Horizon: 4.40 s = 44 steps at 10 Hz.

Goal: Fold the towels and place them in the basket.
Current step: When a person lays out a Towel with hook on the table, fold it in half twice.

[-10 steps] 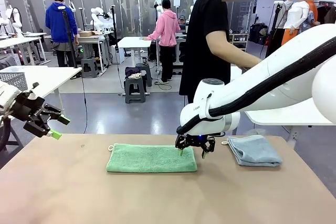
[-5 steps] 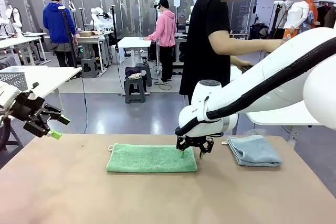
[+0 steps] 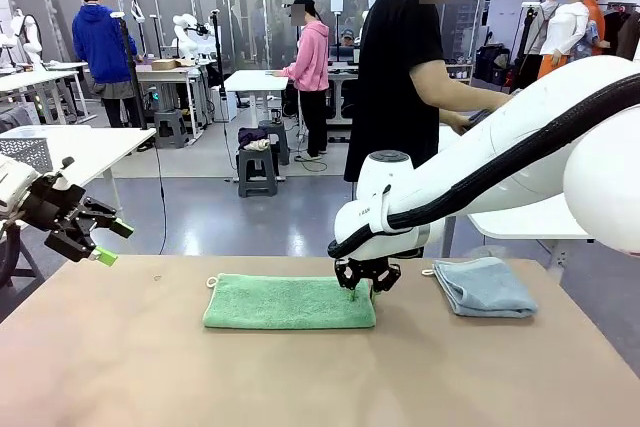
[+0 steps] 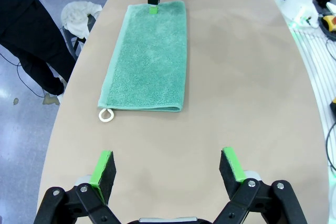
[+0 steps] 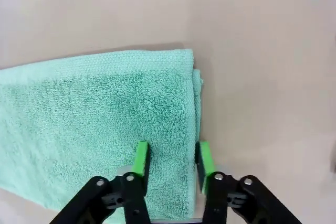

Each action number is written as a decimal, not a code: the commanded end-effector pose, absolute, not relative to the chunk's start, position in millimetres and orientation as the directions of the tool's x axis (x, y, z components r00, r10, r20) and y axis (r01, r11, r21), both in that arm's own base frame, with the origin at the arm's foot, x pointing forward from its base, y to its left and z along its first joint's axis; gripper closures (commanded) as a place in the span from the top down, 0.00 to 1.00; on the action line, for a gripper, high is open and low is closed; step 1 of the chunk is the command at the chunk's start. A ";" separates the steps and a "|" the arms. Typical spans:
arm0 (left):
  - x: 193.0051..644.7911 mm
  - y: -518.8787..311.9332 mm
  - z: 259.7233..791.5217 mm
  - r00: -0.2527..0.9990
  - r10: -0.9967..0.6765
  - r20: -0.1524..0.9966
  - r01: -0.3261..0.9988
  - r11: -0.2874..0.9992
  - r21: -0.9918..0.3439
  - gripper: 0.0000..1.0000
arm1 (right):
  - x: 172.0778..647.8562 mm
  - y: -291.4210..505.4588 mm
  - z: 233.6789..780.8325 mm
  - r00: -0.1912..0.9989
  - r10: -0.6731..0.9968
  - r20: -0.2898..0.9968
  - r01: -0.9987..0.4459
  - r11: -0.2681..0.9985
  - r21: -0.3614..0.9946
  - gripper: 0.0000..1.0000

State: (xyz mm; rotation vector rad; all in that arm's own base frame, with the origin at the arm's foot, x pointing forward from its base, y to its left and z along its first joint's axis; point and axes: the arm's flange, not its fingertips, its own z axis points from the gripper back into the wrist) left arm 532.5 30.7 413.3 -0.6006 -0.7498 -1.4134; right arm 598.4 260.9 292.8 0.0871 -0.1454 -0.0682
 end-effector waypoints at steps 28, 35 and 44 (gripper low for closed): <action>532.6 30.3 414.3 -0.002 -0.645 0.764 0.995 0.078 0.068 1.00 | 622.4 453.9 374.5 0.992 -0.060 0.110 0.053 0.997 0.059 0.00; 532.6 30.3 414.3 -0.002 -0.645 0.764 0.995 0.078 0.068 1.00 | 615.9 467.7 353.2 0.993 -0.057 0.107 0.045 0.993 0.112 0.44; 532.6 30.3 414.3 -0.002 -0.645 0.764 0.995 0.078 0.068 1.00 | 554.7 329.0 390.2 0.999 0.010 0.036 -0.019 0.966 0.258 0.88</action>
